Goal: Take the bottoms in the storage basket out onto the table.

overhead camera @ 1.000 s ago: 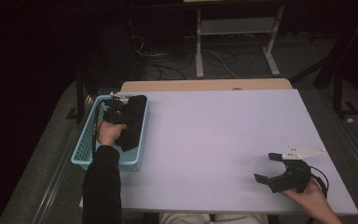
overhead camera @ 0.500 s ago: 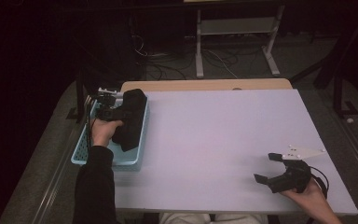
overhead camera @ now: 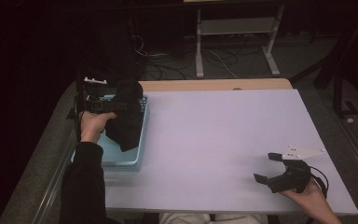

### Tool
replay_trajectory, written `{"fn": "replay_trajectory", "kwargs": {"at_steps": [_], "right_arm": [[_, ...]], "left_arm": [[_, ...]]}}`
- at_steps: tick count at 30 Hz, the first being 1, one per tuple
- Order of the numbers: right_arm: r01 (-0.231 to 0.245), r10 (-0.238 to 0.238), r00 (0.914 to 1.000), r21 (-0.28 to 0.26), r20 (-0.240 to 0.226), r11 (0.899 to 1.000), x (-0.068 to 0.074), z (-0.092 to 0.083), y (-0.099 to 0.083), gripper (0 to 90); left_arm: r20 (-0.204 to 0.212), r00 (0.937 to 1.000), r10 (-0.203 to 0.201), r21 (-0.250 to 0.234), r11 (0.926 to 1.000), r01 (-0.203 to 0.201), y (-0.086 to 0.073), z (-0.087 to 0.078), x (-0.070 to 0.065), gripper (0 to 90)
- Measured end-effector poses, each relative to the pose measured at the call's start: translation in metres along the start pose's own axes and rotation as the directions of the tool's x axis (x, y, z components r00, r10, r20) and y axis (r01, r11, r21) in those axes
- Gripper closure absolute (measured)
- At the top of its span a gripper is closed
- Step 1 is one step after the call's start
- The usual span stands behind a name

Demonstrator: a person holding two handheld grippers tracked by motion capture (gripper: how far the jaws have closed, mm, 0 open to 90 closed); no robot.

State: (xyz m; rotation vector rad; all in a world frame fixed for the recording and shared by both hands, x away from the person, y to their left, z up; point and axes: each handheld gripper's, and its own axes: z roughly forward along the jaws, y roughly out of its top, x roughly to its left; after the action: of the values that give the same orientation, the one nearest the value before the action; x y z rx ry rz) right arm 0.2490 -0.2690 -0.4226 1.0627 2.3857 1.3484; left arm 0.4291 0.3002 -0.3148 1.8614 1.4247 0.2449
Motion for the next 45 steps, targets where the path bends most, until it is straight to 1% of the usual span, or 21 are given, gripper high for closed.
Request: {"fn": "replay_trajectory", "kwargs": {"at_steps": [6, 7, 8, 13, 14, 15, 20, 21, 22, 25, 26, 27, 28, 29, 34, 38, 39, 40, 42, 43, 45], "right_arm": [[0.004, -0.004, 1.0, -0.014, 0.001, 1.0, 0.001, -0.003, 0.001, 0.0], [0.004, -0.004, 1.0, -0.014, 0.001, 1.0, 0.001, -0.003, 0.001, 0.0], [0.003, -0.003, 1.0, -0.018, 0.001, 1.0, 0.001, -0.004, 0.001, 0.0], [0.005, -0.005, 1.0, -0.018, 0.001, 1.0, 0.001, -0.003, 0.001, 0.0], [0.005, -0.005, 1.0, -0.018, 0.001, 1.0, 0.001, -0.003, 0.001, 0.0], [0.005, -0.005, 1.0, -0.018, 0.001, 1.0, 0.001, -0.003, 0.001, 0.0], [0.003, -0.003, 1.0, -0.02, 0.001, 1.0, 0.002, -0.004, 0.001, 0.0], [0.003, -0.003, 1.0, -0.02, 0.001, 1.0, 0.002, -0.004, 0.001, 0.0], [0.003, -0.003, 1.0, -0.022, 0.001, 1.0, 0.002, -0.004, 0.002, 0.0], [0.003, -0.003, 1.0, -0.024, 0.002, 1.0, 0.002, -0.004, 0.002, 0.0], [0.001, -0.001, 1.0, -0.024, 0.001, 1.0, 0.002, -0.004, 0.002, 0.0], [0.002, -0.002, 1.0, -0.024, 0.001, 1.0, 0.002, -0.004, 0.002, 0.0], [0.002, -0.002, 1.0, -0.024, 0.001, 1.0, 0.002, -0.004, 0.002, 0.0], [0.002, -0.002, 1.0, -0.024, 0.001, 1.0, 0.002, -0.004, 0.002, 0.0], [0.005, -0.005, 1.0, -0.023, 0.0, 1.0, 0.002, -0.003, 0.002, 0.0], [0.003, -0.003, 1.0, -0.021, -0.001, 1.0, 0.002, -0.003, 0.002, 0.0], [0.005, -0.005, 1.0, -0.021, -0.002, 1.0, 0.002, -0.003, 0.002, 0.0], [0.005, -0.005, 1.0, -0.021, -0.002, 1.0, 0.002, -0.003, 0.002, 0.0], [0.006, -0.006, 1.0, -0.021, -0.003, 1.0, 0.002, -0.002, 0.002, 0.0], [0.005, -0.005, 1.0, -0.019, -0.004, 1.0, 0.002, -0.002, 0.002, 0.0], [0.002, -0.002, 1.0, -0.02, -0.005, 1.0, 0.002, -0.002, 0.001, 0.0]], "left_arm": [[-0.014, 0.9999, 0.004, -0.016, 0.9999, -0.005, 0.016, -0.029, -0.008, 77.6], [-0.014, 0.9999, 0.004, -0.016, 0.9999, -0.005, 0.016, -0.029, -0.008, 77.6], [-0.015, 0.9999, 0.001, -0.014, 0.9999, -0.001, 0.022, -0.036, -0.01, 77.6], [-0.016, 0.9999, 0.005, -0.008, 1.0, -0.005, 0.032, -0.046, -0.016, 77.6], [-0.017, 0.9998, 0.009, -0.003, 1.0, -0.009, 0.037, -0.05, -0.02, 77.6], [-0.017, 0.9998, 0.009, -0.003, 1.0, -0.009, 0.037, -0.05, -0.02, 77.6], [-0.015, 0.9994, 0.031, -0.008, 0.9995, -0.031, 0.052, -0.061, -0.032, 77.6], [-0.015, 0.9994, 0.031, -0.008, 0.9995, -0.031, 0.052, -0.061, -0.032, 77.6], [-0.015, 0.9992, 0.036, -0.012, 0.9993, -0.037, 0.057, -0.066, -0.035, 77.6], [-0.017, 0.9989, 0.044, -0.014, 0.9989, -0.044, 0.062, -0.072, -0.039, 77.6], [-0.02, 0.9987, 0.048, -0.018, 0.9987, -0.048, 0.067, -0.077, -0.042, 77.6], [-0.02, 0.9987, 0.048, -0.018, 0.9987, -0.048, 0.067, -0.077, -0.042, 77.6], [-0.023, 0.9984, 0.051, -0.022, 0.9984, -0.052, 0.072, -0.084, -0.045, 77.6], [-0.023, 0.9984, 0.051, -0.022, 0.9984, -0.052, 0.072, -0.084, -0.045, 77.6], [-0.033, 0.9982, 0.051, -0.033, 0.9981, -0.052, 0.085, -0.1, -0.052, 77.6], [-0.038, 0.9968, 0.071, -0.043, 0.9965, -0.072, 0.097, -0.115, -0.061, 77.6], [-0.04, 0.996, 0.08, -0.049, 0.9954, -0.082, 0.104, -0.122, -0.067, 77.6], [-0.04, 0.996, 0.08, -0.049, 0.9954, -0.082, 0.104, -0.122, -0.067, 77.6], [-0.041, 0.9952, 0.089, -0.056, 0.9943, -0.091, 0.112, -0.13, -0.072, 77.6], [-0.037, 0.994, 0.103, -0.059, 0.9928, -0.105, 0.119, -0.137, -0.078, 77.5], [-0.036, 0.9934, 0.109, -0.06, 0.992, -0.111, 0.122, -0.141, -0.081, 77.5]]}}
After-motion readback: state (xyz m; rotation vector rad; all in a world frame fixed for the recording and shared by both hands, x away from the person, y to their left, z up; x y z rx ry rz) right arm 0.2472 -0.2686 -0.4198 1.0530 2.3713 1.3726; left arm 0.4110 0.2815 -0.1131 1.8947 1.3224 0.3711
